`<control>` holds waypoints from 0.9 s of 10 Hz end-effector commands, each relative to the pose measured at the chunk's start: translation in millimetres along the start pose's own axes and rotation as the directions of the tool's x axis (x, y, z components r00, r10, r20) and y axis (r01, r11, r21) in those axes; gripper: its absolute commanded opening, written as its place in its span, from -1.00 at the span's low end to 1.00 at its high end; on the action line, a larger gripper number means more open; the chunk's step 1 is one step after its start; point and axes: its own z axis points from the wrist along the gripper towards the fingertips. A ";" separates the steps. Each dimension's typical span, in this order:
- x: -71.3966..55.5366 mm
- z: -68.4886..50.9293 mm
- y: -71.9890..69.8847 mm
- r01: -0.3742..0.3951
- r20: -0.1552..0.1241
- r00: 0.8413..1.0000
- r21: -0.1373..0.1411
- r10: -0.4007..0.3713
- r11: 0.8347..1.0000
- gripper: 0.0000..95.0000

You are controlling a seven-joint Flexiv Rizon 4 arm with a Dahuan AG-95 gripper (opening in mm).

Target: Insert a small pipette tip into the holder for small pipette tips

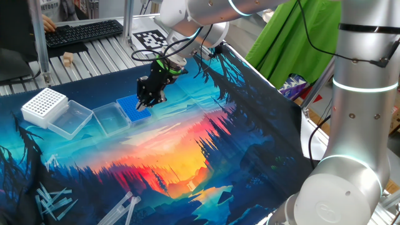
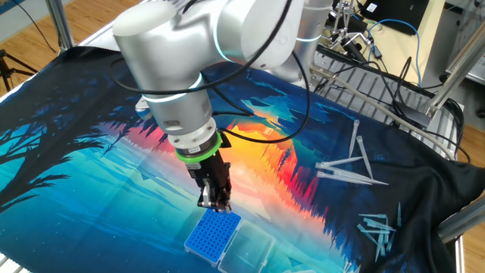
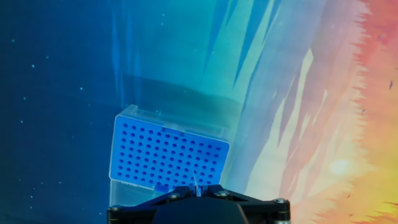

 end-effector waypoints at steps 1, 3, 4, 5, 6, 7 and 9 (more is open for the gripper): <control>-0.3 0.4 0.7 -0.001 0.002 1.000 -0.001 0.001 1.000 -1.00; -0.9 0.2 1.4 -0.002 0.001 1.000 -0.001 0.002 1.000 -1.00; -1.9 0.1 1.9 -0.001 0.002 1.000 0.000 0.001 1.000 -1.00; -2.4 0.1 2.3 -0.001 0.001 1.000 0.000 0.001 1.000 -1.00; -2.8 -0.1 2.7 -0.001 0.002 1.000 0.001 0.001 1.000 -1.00; -3.3 -0.5 3.5 -0.004 0.006 1.000 0.002 0.004 1.000 -1.00; -5.5 -1.6 5.7 -0.006 0.001 1.000 0.006 0.006 1.000 -1.00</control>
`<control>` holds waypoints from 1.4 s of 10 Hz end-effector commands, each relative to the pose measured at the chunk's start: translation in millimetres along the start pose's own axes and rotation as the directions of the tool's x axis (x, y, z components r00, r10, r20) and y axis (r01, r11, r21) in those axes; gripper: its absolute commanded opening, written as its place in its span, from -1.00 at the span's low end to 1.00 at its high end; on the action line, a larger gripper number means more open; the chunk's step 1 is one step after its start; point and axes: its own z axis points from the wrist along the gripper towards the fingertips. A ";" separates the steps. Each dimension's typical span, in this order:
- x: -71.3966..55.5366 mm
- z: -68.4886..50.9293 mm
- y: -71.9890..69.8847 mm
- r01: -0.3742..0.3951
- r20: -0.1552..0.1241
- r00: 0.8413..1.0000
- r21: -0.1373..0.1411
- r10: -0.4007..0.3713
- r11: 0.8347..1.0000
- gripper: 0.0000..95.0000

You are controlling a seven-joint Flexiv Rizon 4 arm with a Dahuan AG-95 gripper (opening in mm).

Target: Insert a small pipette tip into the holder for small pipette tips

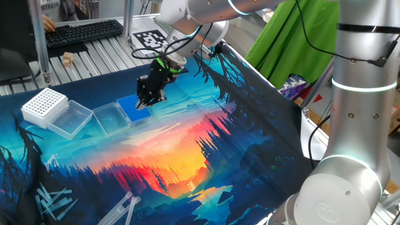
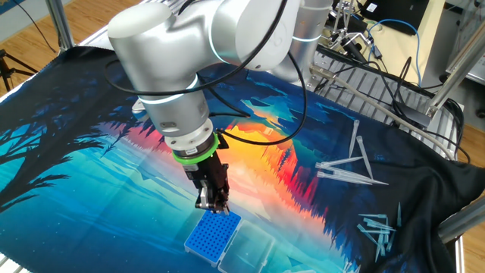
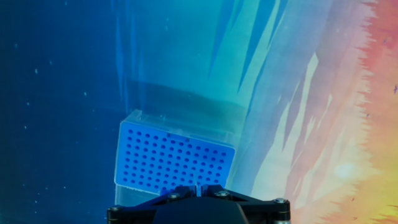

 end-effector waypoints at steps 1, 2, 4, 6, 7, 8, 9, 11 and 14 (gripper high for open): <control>-1.8 -0.9 1.1 0.000 -0.008 1.000 0.003 0.000 1.000 -1.00; -1.9 -1.0 1.2 0.001 -0.010 1.000 0.003 -0.001 1.000 -1.00; -2.0 -1.1 1.3 -0.013 -0.044 0.999 -0.002 0.013 1.000 -1.00; -2.1 -1.3 1.4 -0.024 -0.064 0.998 -0.005 0.024 1.000 -1.00; -2.1 -1.4 1.5 -0.024 -0.065 0.998 -0.005 0.023 1.000 -1.00; -2.2 -1.5 1.7 -0.023 -0.067 0.998 -0.004 0.022 1.000 -1.00; -2.2 -1.6 1.7 -0.024 -0.071 0.997 -0.004 0.024 1.000 -1.00; -2.7 -1.6 2.1 -0.024 -0.079 0.997 -0.004 0.024 1.000 -1.00; -7.2 -1.3 3.4 -0.025 -0.087 0.996 -0.003 0.025 1.000 -1.00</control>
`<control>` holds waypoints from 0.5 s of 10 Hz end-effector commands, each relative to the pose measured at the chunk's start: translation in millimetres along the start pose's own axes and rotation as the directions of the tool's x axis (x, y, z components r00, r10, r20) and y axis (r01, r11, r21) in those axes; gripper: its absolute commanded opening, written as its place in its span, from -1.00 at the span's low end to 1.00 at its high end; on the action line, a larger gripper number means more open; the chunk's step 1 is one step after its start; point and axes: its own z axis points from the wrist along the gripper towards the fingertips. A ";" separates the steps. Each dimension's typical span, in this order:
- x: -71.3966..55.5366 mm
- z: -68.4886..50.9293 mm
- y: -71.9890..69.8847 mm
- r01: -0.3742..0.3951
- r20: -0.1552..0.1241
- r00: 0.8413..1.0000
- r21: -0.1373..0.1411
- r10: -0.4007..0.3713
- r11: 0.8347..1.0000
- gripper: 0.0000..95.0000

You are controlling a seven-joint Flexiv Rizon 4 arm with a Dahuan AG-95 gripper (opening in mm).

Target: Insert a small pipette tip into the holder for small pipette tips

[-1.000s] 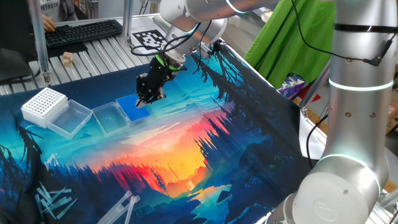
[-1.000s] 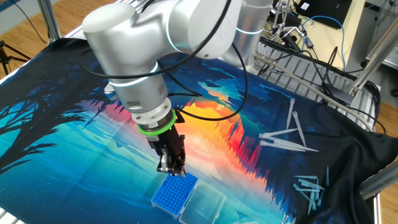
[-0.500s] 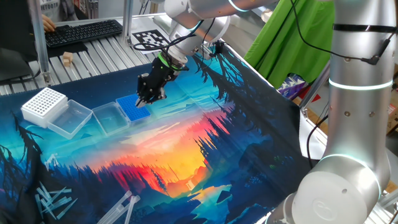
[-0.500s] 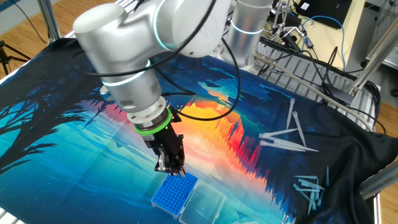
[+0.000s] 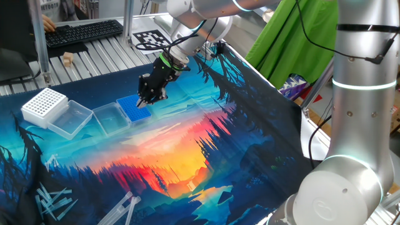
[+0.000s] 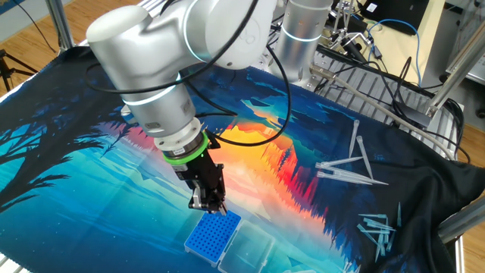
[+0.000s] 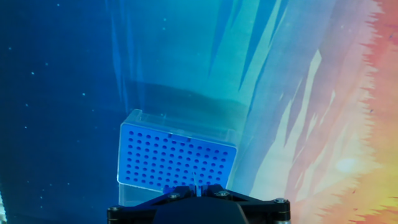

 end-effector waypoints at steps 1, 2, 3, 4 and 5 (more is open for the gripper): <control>-1.7 -0.6 -0.1 -0.006 -0.007 1.000 0.001 0.006 1.000 -1.00; -1.7 -0.6 -0.2 -0.011 -0.010 1.000 0.000 0.011 1.000 -1.00; -1.8 -0.6 -0.1 -0.023 -0.025 0.999 -0.004 0.023 1.000 -1.00; -1.8 -0.6 -0.1 -0.028 -0.031 0.999 -0.005 0.028 1.000 -1.00; -1.8 -0.6 -0.1 -0.032 -0.039 0.999 -0.007 0.032 0.999 -1.00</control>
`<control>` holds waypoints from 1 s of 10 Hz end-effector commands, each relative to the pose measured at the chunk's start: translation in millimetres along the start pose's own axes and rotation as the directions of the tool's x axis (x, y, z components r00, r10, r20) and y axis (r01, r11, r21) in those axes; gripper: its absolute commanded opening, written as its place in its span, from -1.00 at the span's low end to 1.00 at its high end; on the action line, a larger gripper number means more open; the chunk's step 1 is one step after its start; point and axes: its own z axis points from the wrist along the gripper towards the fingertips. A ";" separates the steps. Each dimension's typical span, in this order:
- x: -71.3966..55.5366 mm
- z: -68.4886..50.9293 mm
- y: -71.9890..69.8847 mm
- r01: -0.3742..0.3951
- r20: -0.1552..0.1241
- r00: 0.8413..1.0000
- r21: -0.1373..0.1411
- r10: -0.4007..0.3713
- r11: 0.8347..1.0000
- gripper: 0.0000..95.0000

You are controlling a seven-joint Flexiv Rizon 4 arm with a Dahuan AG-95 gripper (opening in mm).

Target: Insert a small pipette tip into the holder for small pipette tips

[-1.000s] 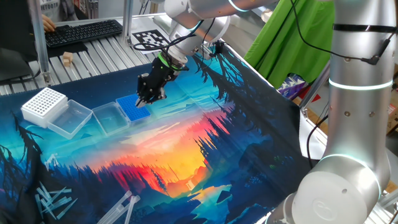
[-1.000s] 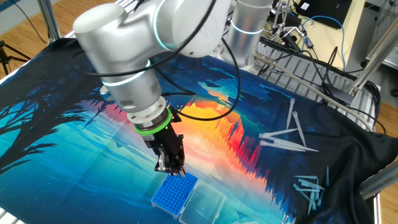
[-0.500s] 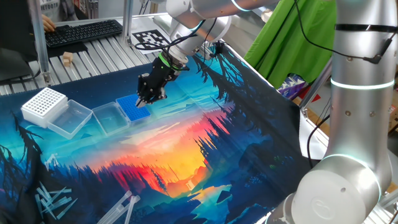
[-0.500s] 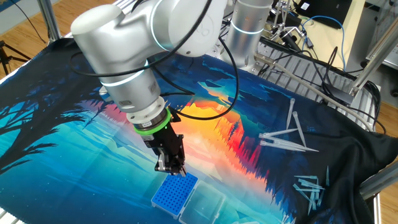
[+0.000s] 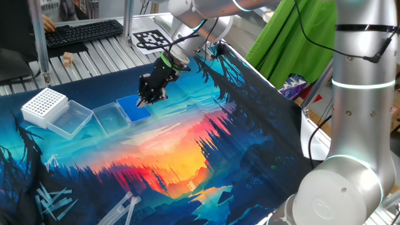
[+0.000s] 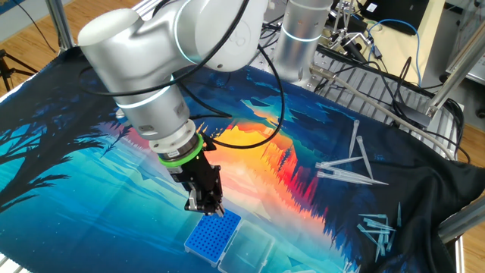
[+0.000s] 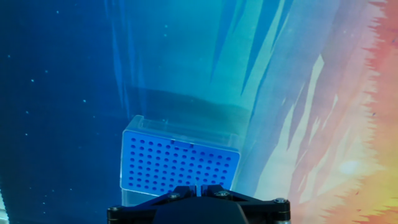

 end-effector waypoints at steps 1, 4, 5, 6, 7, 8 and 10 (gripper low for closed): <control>-0.2 0.4 1.6 -0.010 -0.016 1.000 -0.003 0.010 1.000 -1.00; -0.2 0.4 1.6 -0.023 -0.030 0.999 -0.006 0.023 1.000 -1.00; -0.2 0.4 1.6 -0.030 -0.030 0.999 -0.006 0.030 1.000 -1.00; -0.2 0.4 1.6 -0.043 -0.030 0.999 -0.005 0.042 0.999 -1.00; -0.2 0.4 1.6 -0.055 -0.030 0.998 -0.004 0.055 0.998 -1.00; -0.2 0.4 1.6 -0.086 -0.033 0.996 0.012 0.086 0.996 -1.00; -0.2 0.4 1.6 -0.103 -0.033 0.994 0.030 0.104 0.994 -1.00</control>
